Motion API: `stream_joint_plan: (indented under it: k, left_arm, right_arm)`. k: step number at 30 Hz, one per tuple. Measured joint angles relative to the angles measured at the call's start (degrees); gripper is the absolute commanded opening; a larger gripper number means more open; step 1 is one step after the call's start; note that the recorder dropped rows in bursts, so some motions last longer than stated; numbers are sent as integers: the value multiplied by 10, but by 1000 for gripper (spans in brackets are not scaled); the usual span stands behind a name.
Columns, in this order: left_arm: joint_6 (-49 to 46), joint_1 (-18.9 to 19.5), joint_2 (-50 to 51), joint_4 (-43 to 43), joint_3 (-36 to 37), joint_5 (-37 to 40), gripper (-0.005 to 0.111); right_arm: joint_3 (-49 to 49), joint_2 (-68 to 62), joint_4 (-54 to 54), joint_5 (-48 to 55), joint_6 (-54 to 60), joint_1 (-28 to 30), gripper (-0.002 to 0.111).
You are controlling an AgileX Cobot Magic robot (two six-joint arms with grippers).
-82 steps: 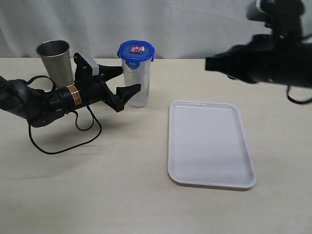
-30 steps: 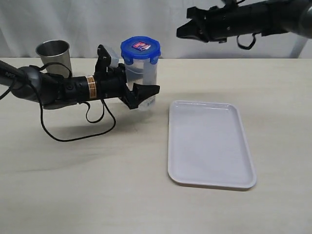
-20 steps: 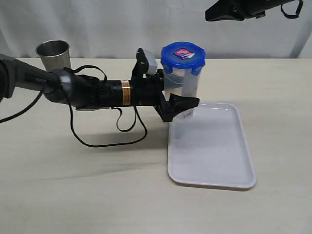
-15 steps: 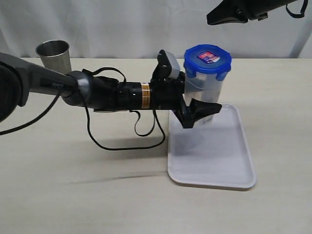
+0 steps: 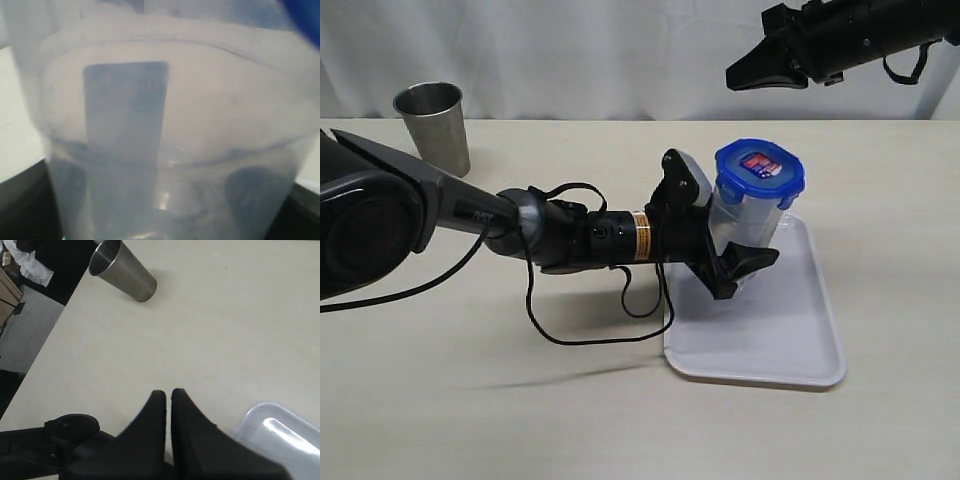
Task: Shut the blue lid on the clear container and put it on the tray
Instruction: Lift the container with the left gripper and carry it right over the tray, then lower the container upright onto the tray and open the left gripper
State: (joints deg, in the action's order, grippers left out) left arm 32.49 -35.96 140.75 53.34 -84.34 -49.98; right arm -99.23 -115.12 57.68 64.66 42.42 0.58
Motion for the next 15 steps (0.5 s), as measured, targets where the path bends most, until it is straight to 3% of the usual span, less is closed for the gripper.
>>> stream_joint_plan:
  k: [6, 9, 15]
  left_arm:
    - [-6, 0, 8, -5, 0, -3, 1]
    - [-6, 0, 8, -6, 0, 2, 11]
    - [-6, 0, 8, -8, 0, 4, 70]
  right_arm:
    - [0, 10, 2, -13, 5, 0, 4]
    - [0, 11, 3, -12, 5, 0, 4]
    - [0, 12, 4, -8, 5, 0, 4]
